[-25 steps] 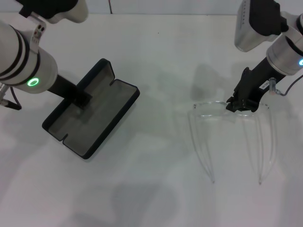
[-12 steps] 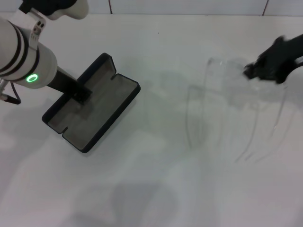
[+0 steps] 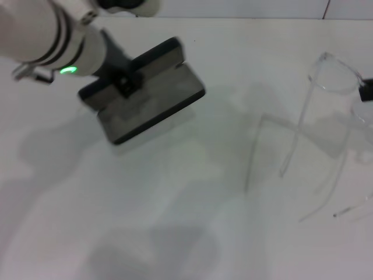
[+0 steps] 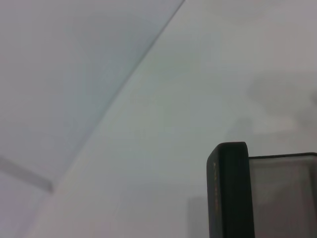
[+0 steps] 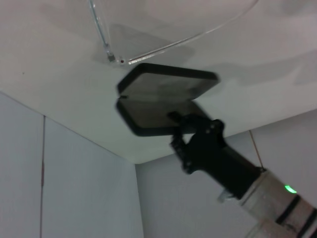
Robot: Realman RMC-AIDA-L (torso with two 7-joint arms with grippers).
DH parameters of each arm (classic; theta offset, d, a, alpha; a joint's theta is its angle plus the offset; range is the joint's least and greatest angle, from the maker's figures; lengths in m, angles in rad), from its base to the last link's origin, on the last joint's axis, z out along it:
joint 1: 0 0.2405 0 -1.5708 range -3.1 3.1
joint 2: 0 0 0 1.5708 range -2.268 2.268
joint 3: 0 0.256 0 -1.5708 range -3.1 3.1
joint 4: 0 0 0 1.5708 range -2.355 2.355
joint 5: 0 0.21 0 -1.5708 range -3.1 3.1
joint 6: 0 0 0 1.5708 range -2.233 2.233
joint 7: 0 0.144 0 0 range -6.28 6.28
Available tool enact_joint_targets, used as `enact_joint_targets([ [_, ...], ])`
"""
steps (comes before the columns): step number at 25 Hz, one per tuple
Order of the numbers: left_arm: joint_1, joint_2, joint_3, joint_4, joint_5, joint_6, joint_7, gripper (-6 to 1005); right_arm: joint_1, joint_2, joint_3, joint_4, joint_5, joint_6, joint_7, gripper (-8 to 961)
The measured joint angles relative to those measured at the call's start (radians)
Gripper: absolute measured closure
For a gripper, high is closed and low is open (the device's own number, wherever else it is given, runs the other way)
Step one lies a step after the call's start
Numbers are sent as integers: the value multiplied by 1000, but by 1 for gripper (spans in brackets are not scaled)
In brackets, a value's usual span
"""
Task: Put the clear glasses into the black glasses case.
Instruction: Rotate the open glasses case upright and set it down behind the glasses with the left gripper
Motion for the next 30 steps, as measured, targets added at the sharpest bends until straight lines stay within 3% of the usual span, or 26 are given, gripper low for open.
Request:
enact_joint_targets([
  [5, -97, 0, 11, -118, 2, -53, 212, 783, -47, 29, 8, 1, 1, -36, -34, 890],
  [8, -141, -1, 56, -205, 1, -132, 325, 782, -58, 35, 4, 14, 0, -49, -43, 890],
  [13, -154, -3, 143, -301, 1, -285, 452, 782, -64, 37, -1, 35, -5, -68, -50, 890],
  [22, -252, -16, 226, -481, -24, -324, 445, 780, -64, 34, -3, 48, -17, -56, -58, 890],
  [30, -282, -15, 230, -496, -68, -290, 366, 779, -61, 33, -2, 62, -19, -34, -66, 890],
])
